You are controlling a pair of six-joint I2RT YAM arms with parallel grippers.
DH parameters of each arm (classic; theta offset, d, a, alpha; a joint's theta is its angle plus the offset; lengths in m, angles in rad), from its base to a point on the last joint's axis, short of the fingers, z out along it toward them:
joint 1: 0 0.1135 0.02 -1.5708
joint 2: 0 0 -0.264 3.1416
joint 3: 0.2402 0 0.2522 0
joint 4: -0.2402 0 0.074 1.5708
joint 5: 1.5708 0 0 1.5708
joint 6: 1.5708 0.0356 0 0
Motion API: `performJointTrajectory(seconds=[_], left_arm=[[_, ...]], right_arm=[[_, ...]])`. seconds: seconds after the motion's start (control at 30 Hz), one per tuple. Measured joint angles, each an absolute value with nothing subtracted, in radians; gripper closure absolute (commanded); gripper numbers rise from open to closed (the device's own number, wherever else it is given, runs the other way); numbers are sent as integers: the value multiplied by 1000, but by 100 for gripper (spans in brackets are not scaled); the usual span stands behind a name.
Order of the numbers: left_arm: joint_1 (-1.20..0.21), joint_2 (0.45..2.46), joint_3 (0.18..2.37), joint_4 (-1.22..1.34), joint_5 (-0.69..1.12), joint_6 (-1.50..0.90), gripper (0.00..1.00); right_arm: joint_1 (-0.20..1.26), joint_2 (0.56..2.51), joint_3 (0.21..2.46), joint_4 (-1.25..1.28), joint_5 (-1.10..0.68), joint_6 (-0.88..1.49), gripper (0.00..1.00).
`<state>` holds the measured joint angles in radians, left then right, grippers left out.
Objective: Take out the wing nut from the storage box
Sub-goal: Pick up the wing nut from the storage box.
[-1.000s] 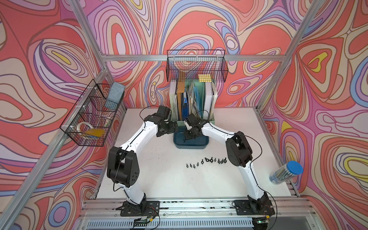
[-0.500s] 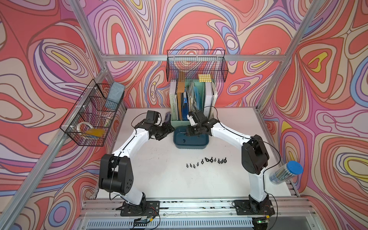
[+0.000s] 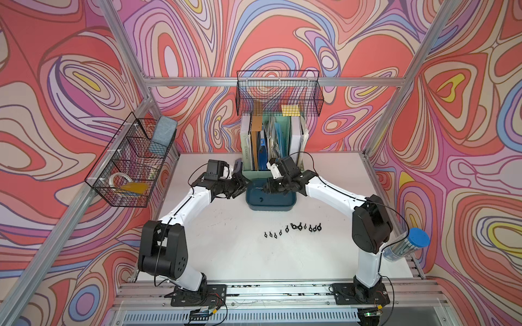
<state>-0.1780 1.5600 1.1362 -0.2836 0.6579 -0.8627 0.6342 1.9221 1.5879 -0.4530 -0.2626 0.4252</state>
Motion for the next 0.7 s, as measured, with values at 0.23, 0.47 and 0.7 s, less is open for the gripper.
performJointTrajectory(seconds=[0.23, 0.47, 0.7], left_arm=[[-178, 1567, 1089, -161, 744, -934, 56], [-178, 1567, 1058, -31, 806, -997, 61], [-178, 1568, 1053, 25, 833, -1026, 71]], right_arm=[[634, 1893, 1584, -398, -343, 452, 100], [634, 1893, 1584, -382, -401, 477, 100], [634, 1893, 1584, -373, -435, 489, 100]])
